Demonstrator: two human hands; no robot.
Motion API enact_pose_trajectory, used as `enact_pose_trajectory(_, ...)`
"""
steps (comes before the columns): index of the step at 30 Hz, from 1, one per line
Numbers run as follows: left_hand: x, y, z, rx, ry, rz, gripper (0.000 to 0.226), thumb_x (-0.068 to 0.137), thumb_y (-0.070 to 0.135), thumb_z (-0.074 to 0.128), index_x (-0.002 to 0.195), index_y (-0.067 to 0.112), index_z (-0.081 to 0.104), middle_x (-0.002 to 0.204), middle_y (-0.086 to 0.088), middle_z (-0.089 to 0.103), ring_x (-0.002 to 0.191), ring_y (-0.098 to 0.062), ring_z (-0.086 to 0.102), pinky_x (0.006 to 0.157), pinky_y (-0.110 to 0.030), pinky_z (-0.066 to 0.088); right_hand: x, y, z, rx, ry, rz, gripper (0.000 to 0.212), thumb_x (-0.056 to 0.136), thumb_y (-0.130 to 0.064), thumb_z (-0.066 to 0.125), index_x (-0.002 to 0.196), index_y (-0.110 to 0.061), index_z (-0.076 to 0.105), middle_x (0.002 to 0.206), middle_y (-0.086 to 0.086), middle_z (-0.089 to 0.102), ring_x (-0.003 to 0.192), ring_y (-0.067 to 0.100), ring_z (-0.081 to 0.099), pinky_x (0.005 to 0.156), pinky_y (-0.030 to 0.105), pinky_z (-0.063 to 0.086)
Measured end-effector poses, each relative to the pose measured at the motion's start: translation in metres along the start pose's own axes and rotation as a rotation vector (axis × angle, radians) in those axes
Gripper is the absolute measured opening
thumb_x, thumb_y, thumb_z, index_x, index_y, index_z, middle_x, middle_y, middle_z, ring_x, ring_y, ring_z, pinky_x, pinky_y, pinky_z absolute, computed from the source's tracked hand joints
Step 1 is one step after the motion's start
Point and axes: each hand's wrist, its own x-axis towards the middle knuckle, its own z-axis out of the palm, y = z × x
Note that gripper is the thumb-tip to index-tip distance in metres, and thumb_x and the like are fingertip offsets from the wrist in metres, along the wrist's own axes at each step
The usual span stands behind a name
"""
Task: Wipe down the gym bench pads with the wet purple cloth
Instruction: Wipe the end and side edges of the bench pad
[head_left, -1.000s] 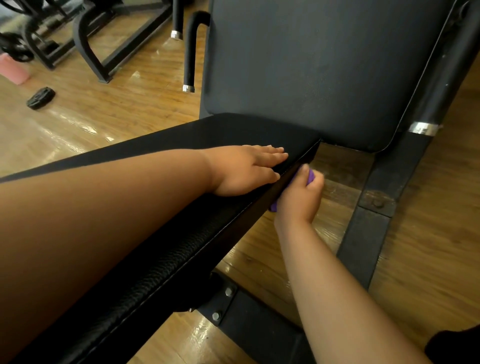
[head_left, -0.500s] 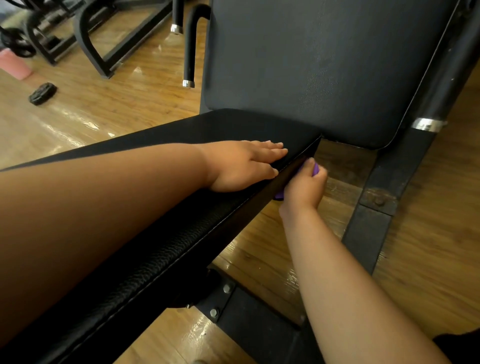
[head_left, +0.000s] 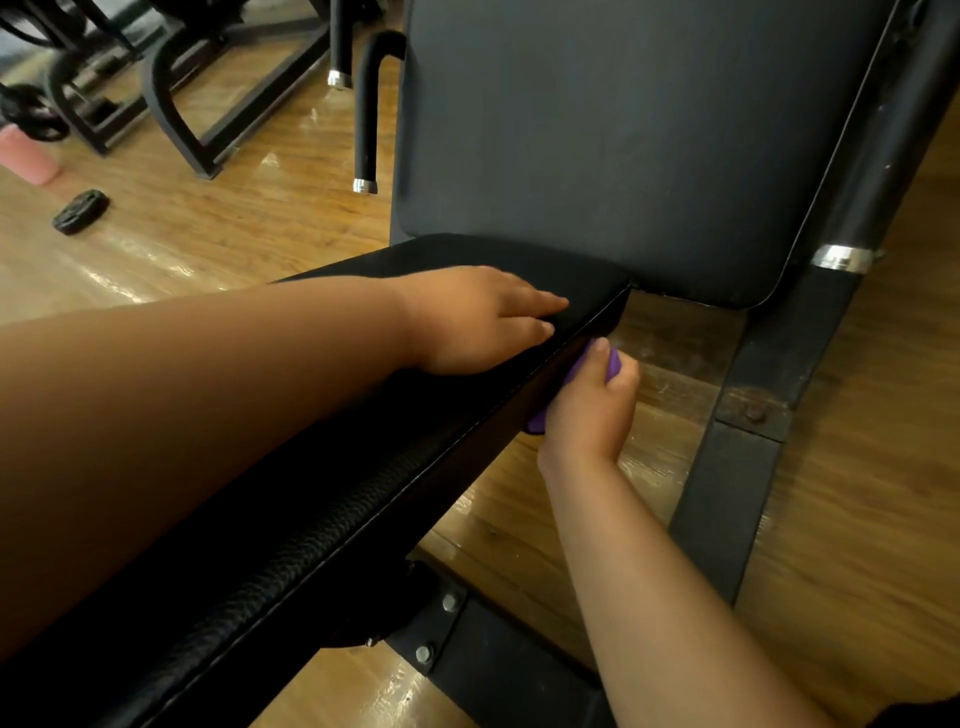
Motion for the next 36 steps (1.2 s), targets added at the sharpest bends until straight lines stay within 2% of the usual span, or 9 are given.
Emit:
enact_pose_trajectory(3, 0.019, 0.011, 0.004, 0.101, -0.037, 0.045, 0.056, 0.102, 0.043, 0.034, 0.154, 0.03, 0.016, 0.161, 0.005, 0.018, 0.148, -0.016, 0.008, 0.121, -0.035, 0.009, 0.019, -0.004, -0.003, -0.144, -0.009, -0.214, 0.013, 0.102, -0.034, 0.041, 0.096, -0.024, 0.048, 0.085, -0.009, 0.056, 0.075, 0.005, 0.054, 0.067, 0.026, 0.045)
enact_pose_trajectory(7, 0.03, 0.006, 0.011, -0.022, -0.064, 0.036, 0.061, 0.102, 0.041, 0.039, 0.155, 0.028, 0.013, 0.162, 0.013, 0.005, 0.149, -0.011, -0.001, 0.118, -0.029, 0.001, 0.034, -0.004, -0.005, -0.179, -0.041, -0.3, 0.01, 0.102, -0.032, 0.042, 0.094, -0.028, 0.046, 0.084, -0.011, 0.054, 0.074, 0.003, 0.052, 0.067, 0.022, 0.045)
enact_pose_trajectory(11, 0.031, 0.002, 0.014, -0.088, -0.054, 0.052, 0.061, 0.101, 0.039, 0.042, 0.154, 0.027, 0.015, 0.162, 0.013, 0.008, 0.148, -0.007, 0.001, 0.117, -0.025, 0.0, 0.021, 0.008, -0.007, -0.212, -0.05, -0.503, 0.01, 0.101, -0.029, 0.044, 0.092, -0.028, 0.045, 0.083, -0.009, 0.054, 0.071, 0.005, 0.052, 0.061, 0.017, 0.041)
enact_pose_trajectory(16, 0.031, 0.003, 0.013, -0.131, -0.059, 0.044, 0.06, 0.102, 0.036, 0.042, 0.155, 0.028, 0.015, 0.161, 0.015, 0.008, 0.146, -0.002, 0.0, 0.108, -0.013, 0.001, 0.068, -0.018, -0.001, -0.309, -0.023, -0.419, 0.011, 0.101, -0.022, 0.046, 0.093, -0.015, 0.047, 0.078, -0.011, 0.049, 0.068, 0.0, 0.047, 0.057, 0.005, 0.033)
enact_pose_trajectory(21, 0.033, 0.002, 0.014, -0.141, -0.055, 0.047, 0.06, 0.102, 0.036, 0.042, 0.155, 0.027, 0.014, 0.161, 0.015, 0.008, 0.146, 0.0, 0.0, 0.11, -0.014, 0.0, 0.038, 0.005, -0.01, -0.266, -0.101, -0.497, 0.01, 0.102, -0.026, 0.045, 0.095, -0.019, 0.047, 0.081, -0.01, 0.053, 0.069, 0.001, 0.049, 0.059, 0.011, 0.038)
enact_pose_trajectory(24, 0.033, 0.003, 0.014, -0.126, -0.058, 0.042, 0.06, 0.102, 0.037, 0.041, 0.155, 0.028, 0.013, 0.161, 0.015, 0.008, 0.147, -0.001, 0.0, 0.111, -0.016, 0.0, 0.047, 0.001, -0.007, -0.299, -0.068, -0.542, 0.01, 0.101, -0.023, 0.046, 0.093, -0.017, 0.046, 0.08, -0.011, 0.051, 0.069, -0.001, 0.049, 0.059, 0.009, 0.036)
enact_pose_trajectory(28, 0.034, 0.005, 0.012, -0.101, -0.09, 0.03, 0.061, 0.101, 0.039, 0.04, 0.155, 0.032, 0.012, 0.161, 0.018, 0.005, 0.148, -0.006, 0.0, 0.115, -0.023, 0.002, 0.079, -0.014, 0.002, -0.306, -0.001, -0.434, 0.011, 0.101, -0.021, 0.046, 0.092, -0.014, 0.047, 0.085, -0.003, 0.052, 0.078, 0.015, 0.048, 0.063, 0.02, 0.032)
enact_pose_trajectory(33, 0.035, 0.005, 0.012, -0.099, -0.101, 0.028, 0.061, 0.101, 0.04, 0.04, 0.154, 0.032, 0.011, 0.161, 0.018, 0.002, 0.148, -0.006, -0.003, 0.117, -0.026, 0.001, 0.047, 0.01, -0.016, -0.315, -0.137, -0.602, 0.014, 0.1, -0.03, 0.044, 0.095, -0.017, 0.047, 0.081, -0.007, 0.053, 0.072, 0.008, 0.051, 0.06, 0.013, 0.038)
enact_pose_trajectory(36, 0.036, 0.005, 0.012, -0.093, -0.115, 0.024, 0.062, 0.102, 0.04, 0.039, 0.154, 0.034, 0.008, 0.161, 0.017, -0.002, 0.147, -0.006, -0.005, 0.117, -0.027, -0.001, 0.068, 0.003, -0.008, -0.331, -0.091, -0.589, 0.01, 0.1, -0.023, 0.045, 0.094, -0.015, 0.047, 0.081, -0.009, 0.052, 0.074, 0.01, 0.049, 0.063, 0.015, 0.038)
